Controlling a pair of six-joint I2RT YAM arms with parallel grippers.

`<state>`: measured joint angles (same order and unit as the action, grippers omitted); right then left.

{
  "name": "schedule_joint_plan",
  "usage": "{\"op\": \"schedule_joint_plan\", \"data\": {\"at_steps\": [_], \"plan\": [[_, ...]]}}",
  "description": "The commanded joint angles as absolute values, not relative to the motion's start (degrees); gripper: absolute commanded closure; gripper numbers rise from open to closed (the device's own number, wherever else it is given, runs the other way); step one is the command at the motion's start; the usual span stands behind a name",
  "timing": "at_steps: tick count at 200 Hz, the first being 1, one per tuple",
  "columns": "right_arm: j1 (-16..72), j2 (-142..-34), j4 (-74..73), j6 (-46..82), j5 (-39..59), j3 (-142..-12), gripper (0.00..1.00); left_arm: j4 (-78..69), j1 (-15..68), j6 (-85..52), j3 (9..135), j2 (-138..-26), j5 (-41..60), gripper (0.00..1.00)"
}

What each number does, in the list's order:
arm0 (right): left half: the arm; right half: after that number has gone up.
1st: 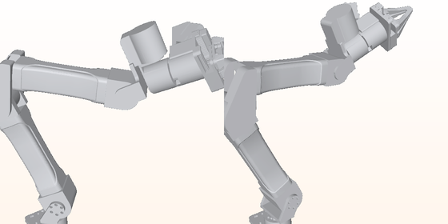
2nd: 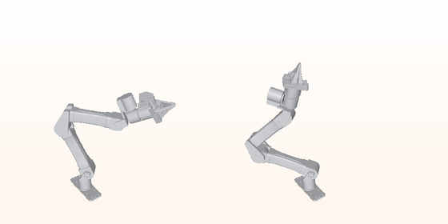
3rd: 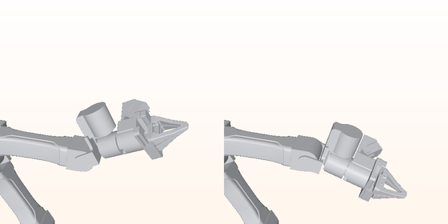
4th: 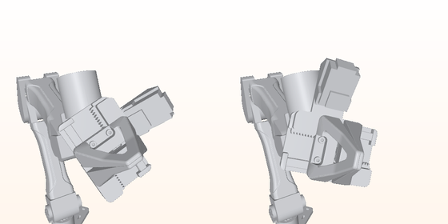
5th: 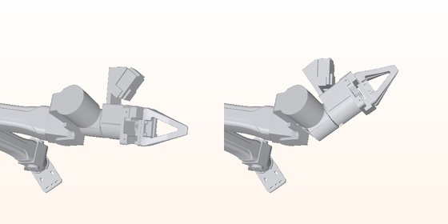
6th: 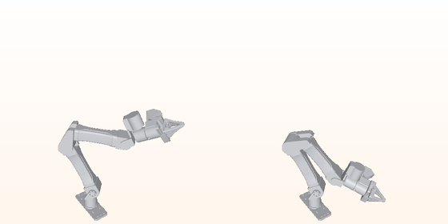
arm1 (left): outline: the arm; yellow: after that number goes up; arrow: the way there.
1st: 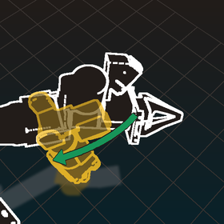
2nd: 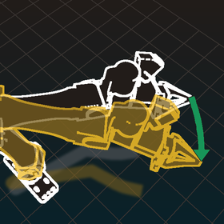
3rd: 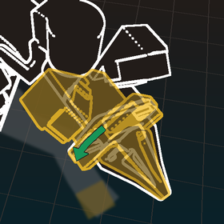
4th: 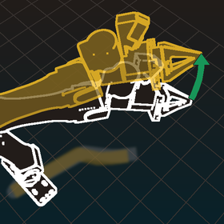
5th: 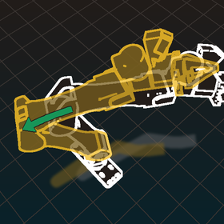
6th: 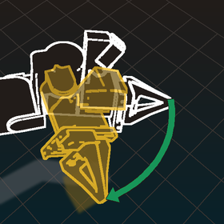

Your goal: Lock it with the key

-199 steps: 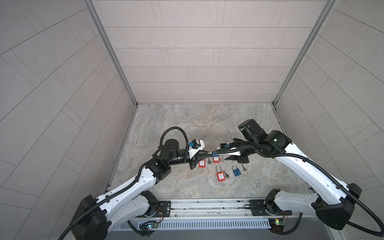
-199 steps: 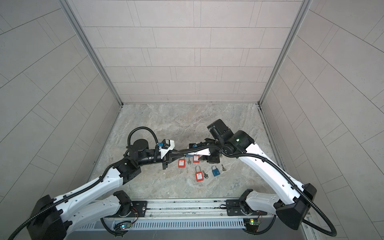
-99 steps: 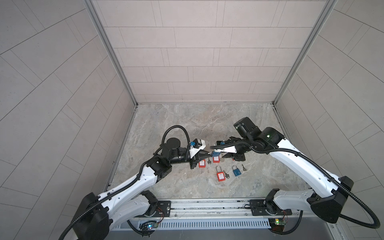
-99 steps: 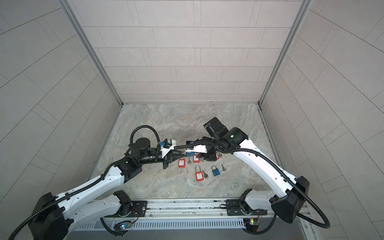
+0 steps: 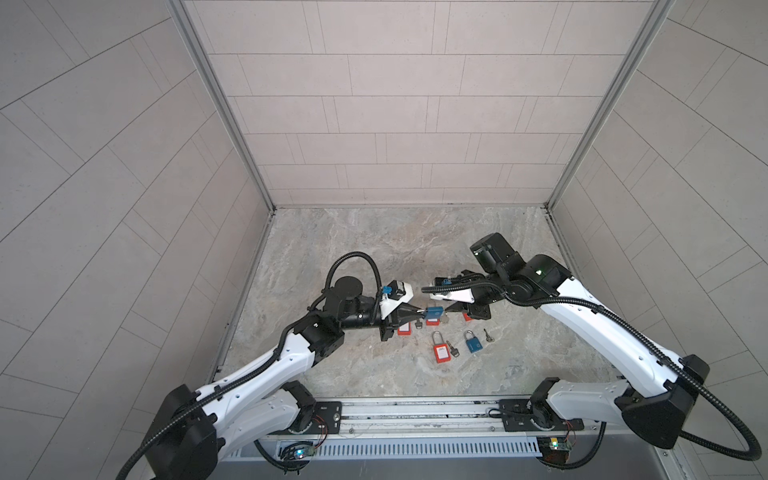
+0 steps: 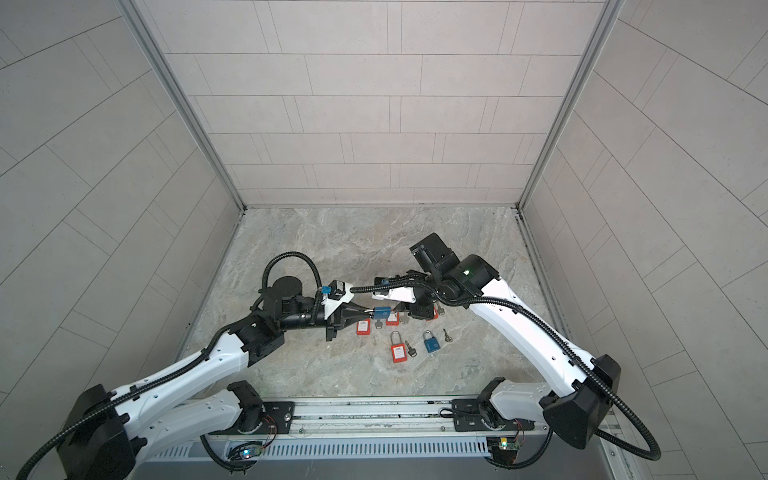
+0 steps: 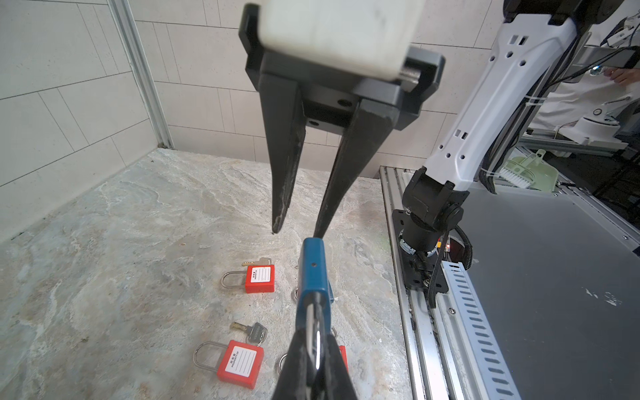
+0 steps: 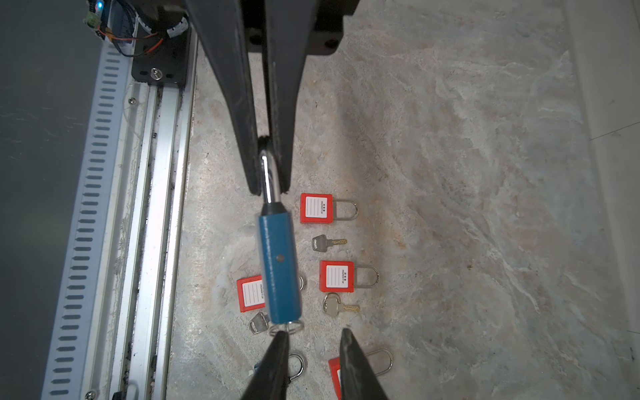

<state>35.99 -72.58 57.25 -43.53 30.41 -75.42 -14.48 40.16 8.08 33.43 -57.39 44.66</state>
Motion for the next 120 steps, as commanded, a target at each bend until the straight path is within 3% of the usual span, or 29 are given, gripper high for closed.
{"op": "schedule_joint_plan", "data": {"at_steps": [1, 41, 64, 99, 120], "plan": [[35.93, -73.71, 61.87, -45.17, 33.47, -76.30, 0.72, -17.23, 40.34, 9.76, 36.04, -55.58, 45.31, 1.00], [35.81, -73.78, 61.55, -45.18, 32.94, -75.84, 0.74, -17.14, 40.45, 9.84, 36.12, -55.46, 46.03, 1.00], [35.81, -74.79, 60.88, -45.39, 33.45, -76.33, 0.86, -17.14, 40.79, 10.47, 36.30, -55.64, 47.26, 1.00], [35.81, -75.81, 61.55, -45.89, 34.95, -77.08, 0.92, -17.05, 40.98, 10.64, 36.22, -55.90, 47.91, 1.00], [35.83, -75.68, 63.04, -47.26, 35.33, -76.93, 1.00, -16.71, 40.96, 10.76, 36.30, -55.75, 47.77, 1.00]]}}
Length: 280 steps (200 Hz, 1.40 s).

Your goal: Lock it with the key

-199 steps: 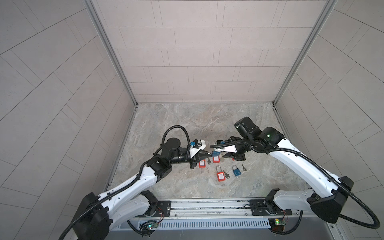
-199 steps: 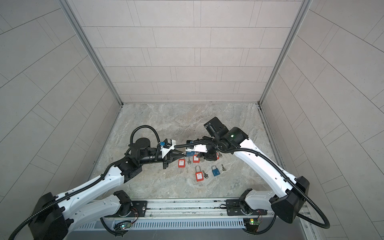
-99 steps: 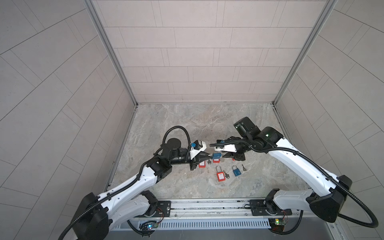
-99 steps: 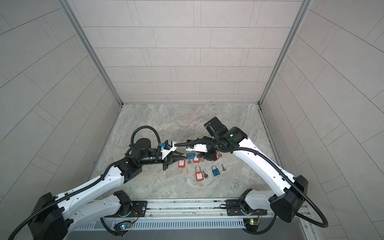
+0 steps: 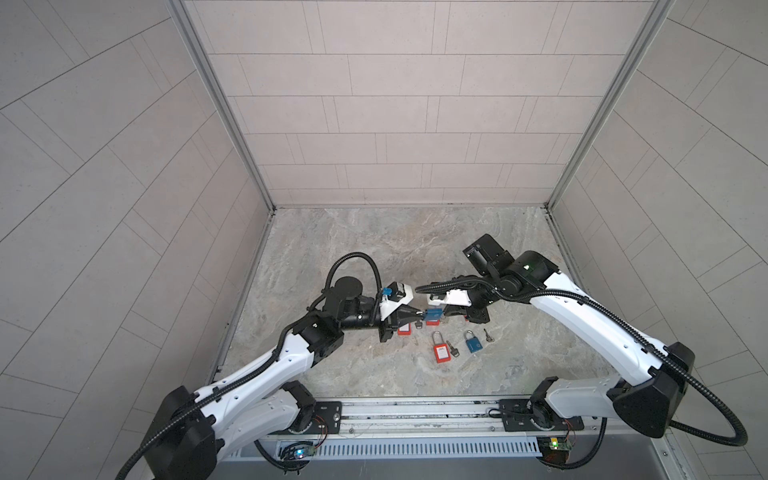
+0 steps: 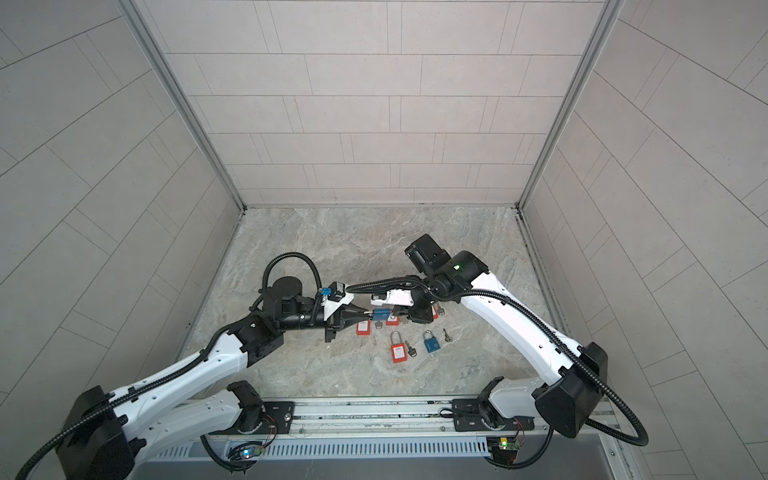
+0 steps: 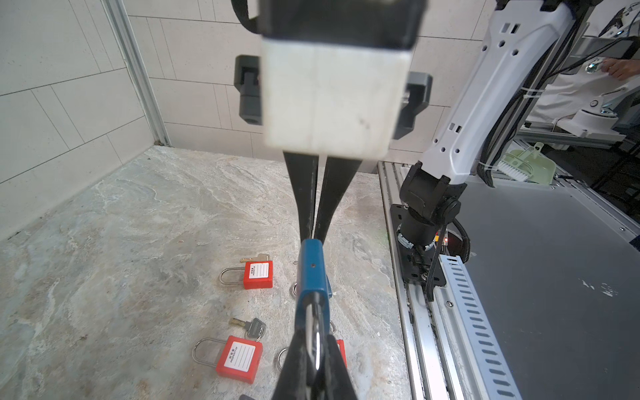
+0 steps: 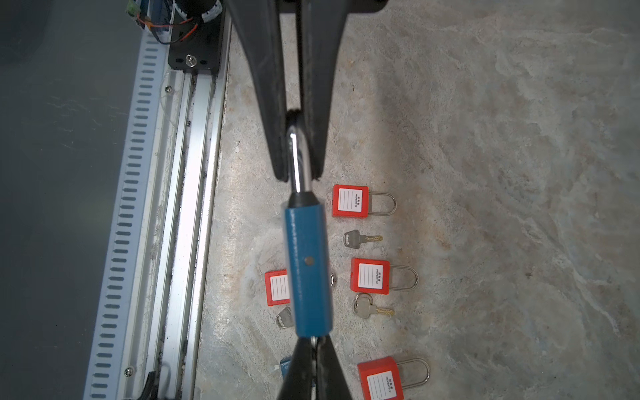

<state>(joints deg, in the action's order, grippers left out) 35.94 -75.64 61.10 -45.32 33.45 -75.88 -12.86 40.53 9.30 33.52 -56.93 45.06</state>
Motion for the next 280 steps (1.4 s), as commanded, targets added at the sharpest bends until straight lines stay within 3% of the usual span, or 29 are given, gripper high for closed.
{"op": "schedule_joint_plan", "data": {"at_steps": [1, 114, 149, 197, 280], "plan": [[35.85, -75.68, 63.07, -47.32, 35.33, -76.92, 1.00, -16.66, 40.96, 10.83, 36.30, -55.73, 47.75, 1.00], [32.63, -69.57, 59.15, -42.95, 33.49, -64.95, 1.00, 8.38, 33.10, 22.33, 42.36, -54.19, 55.03, 1.00], [33.00, -68.76, 48.50, -19.03, 34.34, -61.35, 1.00, 35.90, 32.70, 37.02, 50.01, -61.85, 53.72, 1.00], [36.39, -64.21, 38.07, 8.75, 20.72, -53.24, 1.00, 45.25, 33.05, 41.33, 51.99, -70.32, 51.74, 1.00], [43.22, -64.16, 30.81, 29.84, 10.70, -46.16, 1.00, 58.12, 38.86, 52.17, 62.19, -93.17, 45.99, 1.00]]}}
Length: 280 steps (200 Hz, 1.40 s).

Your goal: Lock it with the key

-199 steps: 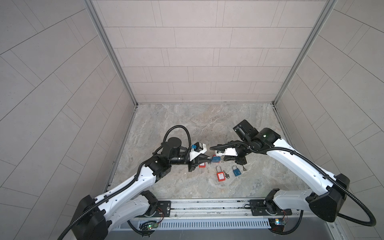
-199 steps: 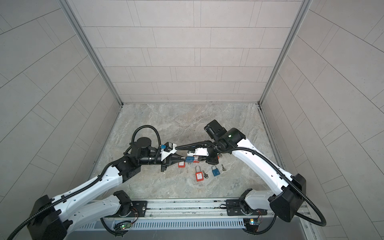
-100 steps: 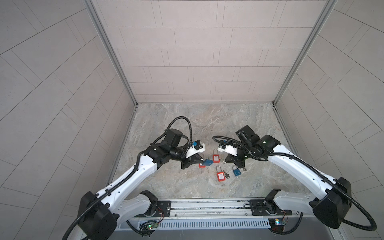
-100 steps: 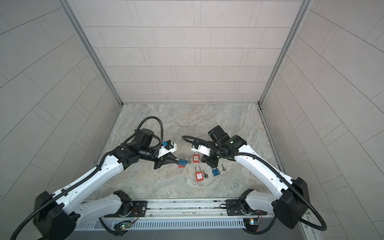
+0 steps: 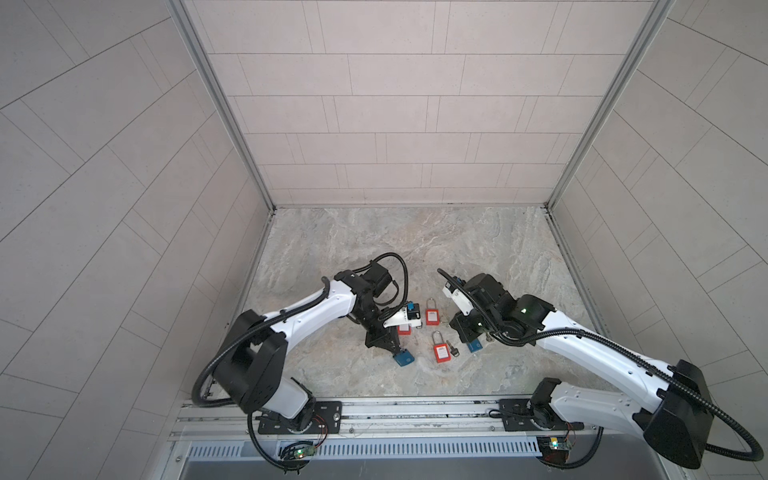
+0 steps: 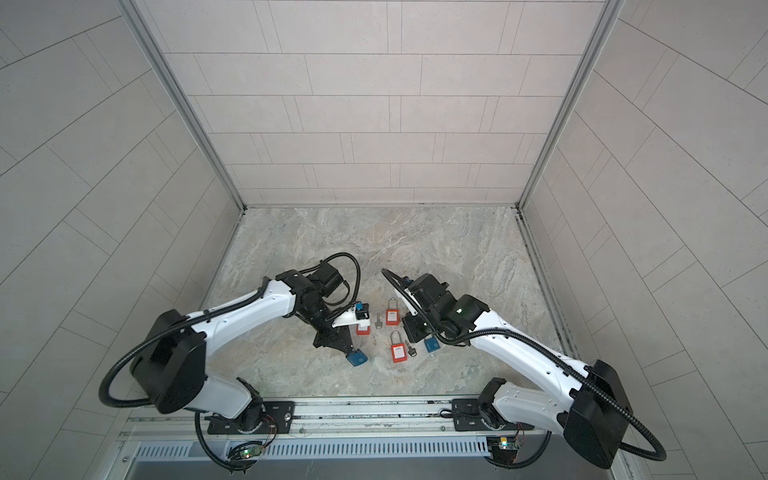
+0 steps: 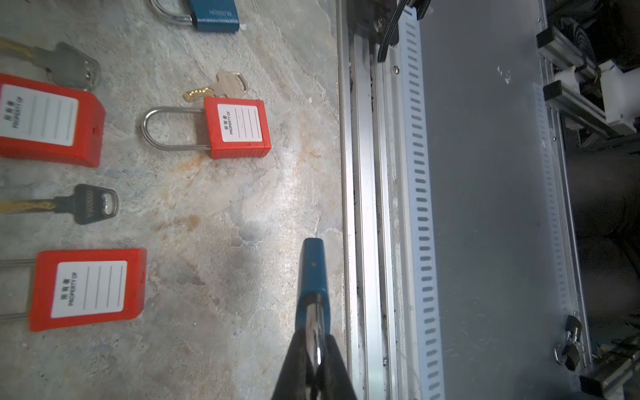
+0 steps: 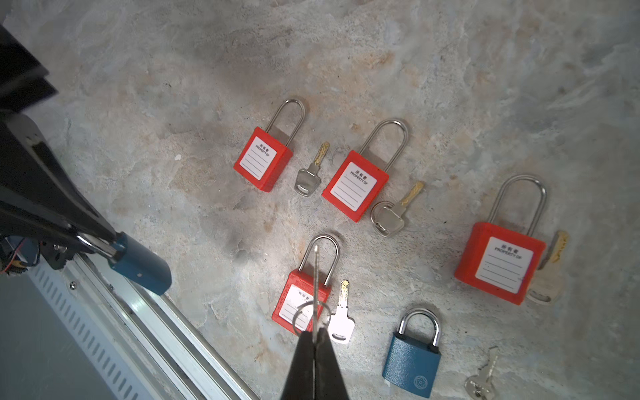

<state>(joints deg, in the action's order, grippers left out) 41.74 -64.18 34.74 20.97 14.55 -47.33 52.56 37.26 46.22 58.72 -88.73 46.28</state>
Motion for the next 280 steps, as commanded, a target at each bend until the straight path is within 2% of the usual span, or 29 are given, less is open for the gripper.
{"op": "schedule_joint_plan", "data": {"at_steps": [1, 47, 75, 92, 116, 150, 187, 235, 280], "plan": [[43.32, -64.07, 30.79, 29.91, 10.71, -46.11, 1.00, 58.11, 38.94, 52.28, 62.30, -93.43, 45.94, 1.00], [47.89, -65.49, 30.40, 32.99, 8.71, -45.03, 1.00, 57.85, 39.67, 53.02, 66.62, -101.13, 43.07, 0.99], [50.21, -67.67, 30.18, 35.12, 8.53, -44.92, 1.00, 59.23, 39.76, 53.90, 69.69, -104.00, 41.94, 0.85], [51.27, -69.39, 31.05, 36.32, 8.76, -45.19, 1.00, 60.32, 39.77, 53.75, 71.17, -105.52, 41.25, 0.81], [52.24, -70.99, 30.97, 38.71, 9.49, -44.93, 1.00, 60.61, 39.79, 53.76, 71.52, -105.40, 40.45, 0.66], [53.66, -74.00, 29.93, 40.08, 10.17, -45.81, 1.00, 59.87, 37.67, 53.33, 70.62, -101.38, 41.61, 0.56], [55.08, -78.36, 30.27, 40.72, 9.61, -48.64, 1.00, 62.92, 36.39, 54.85, 71.55, -101.95, 43.04, 0.55], [55.79, -77.07, 29.58, 42.88, 6.43, -47.68, 1.00, 58.96, 36.84, 52.14, 69.74, -100.67, 41.71, 0.49], [55.89, -74.24, 31.86, 41.01, 2.94, -47.92, 1.00, 51.98, 39.14, 46.84, 66.34, -100.09, 34.45, 0.47]]}}
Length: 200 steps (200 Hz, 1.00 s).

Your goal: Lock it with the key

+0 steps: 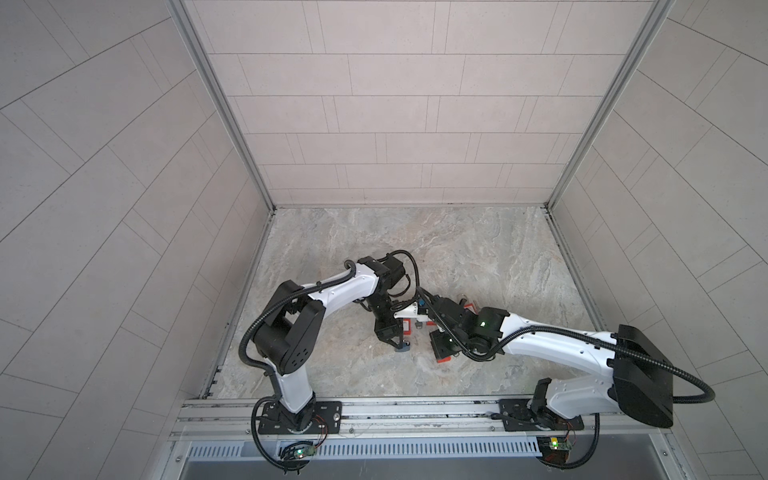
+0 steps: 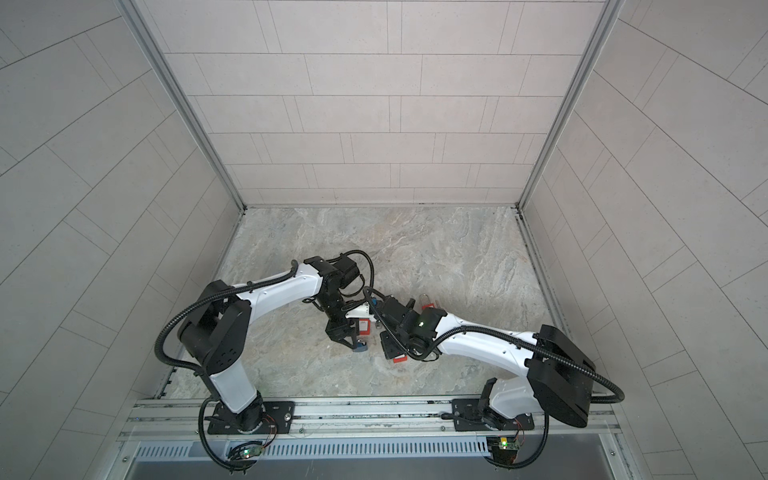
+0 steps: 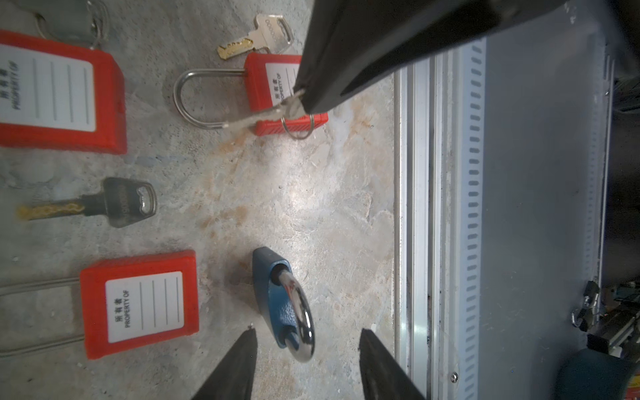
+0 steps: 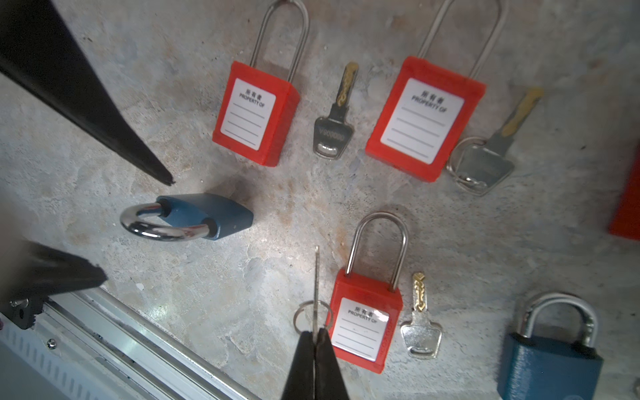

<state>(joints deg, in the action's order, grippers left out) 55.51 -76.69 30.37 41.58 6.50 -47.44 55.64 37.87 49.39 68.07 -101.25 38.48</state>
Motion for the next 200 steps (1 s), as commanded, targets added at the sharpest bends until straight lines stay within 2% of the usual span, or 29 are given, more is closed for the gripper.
{"op": "schedule_joint_plan", "data": {"at_steps": [1, 13, 44, 65, 89, 127, 146, 164, 200], "plan": [[55.89, -74.21, 31.88, 40.98, 2.83, -47.91, 1.00, 51.87, 39.14, 46.71, 66.39, -100.15, 34.23, 0.47], [55.94, -73.68, 32.53, 40.40, 2.15, -48.07, 1.00, 51.11, 39.89, 46.12, 66.45, -100.35, 33.23, 0.50], [55.90, -72.48, 33.22, 39.47, 0.80, -47.86, 1.00, 49.92, 40.25, 45.26, 66.94, -100.35, 33.61, 0.75], [55.85, -72.06, 33.22, 39.12, 0.79, -47.34, 1.00, 50.92, 40.30, 45.29, 67.79, -100.38, 35.74, 0.87], [55.89, -72.07, 33.32, 38.84, 0.92, -47.09, 1.00, 57.10, 40.32, 46.55, 70.02, -101.64, 39.19, 0.94], [55.86, -72.15, 33.46, 38.14, 1.49, -47.11, 1.00, 64.06, 40.52, 46.37, 72.13, -105.06, 45.18, 0.99], [55.95, -72.07, 33.40, 37.99, 1.84, -46.84, 1.00, 63.45, 40.74, 45.59, 71.78, -106.69, 44.97, 0.99], [55.91, -71.89, 33.22, 37.97, 2.18, -46.48, 1.00, 60.96, 40.95, 43.25, 71.59, -107.55, 44.09, 0.95], [56.37, -71.70, 32.70, 38.92, 3.68, -45.91, 1.00, 54.66, 40.82, 38.02, 70.58, -106.96, 39.83, 0.68]]}}
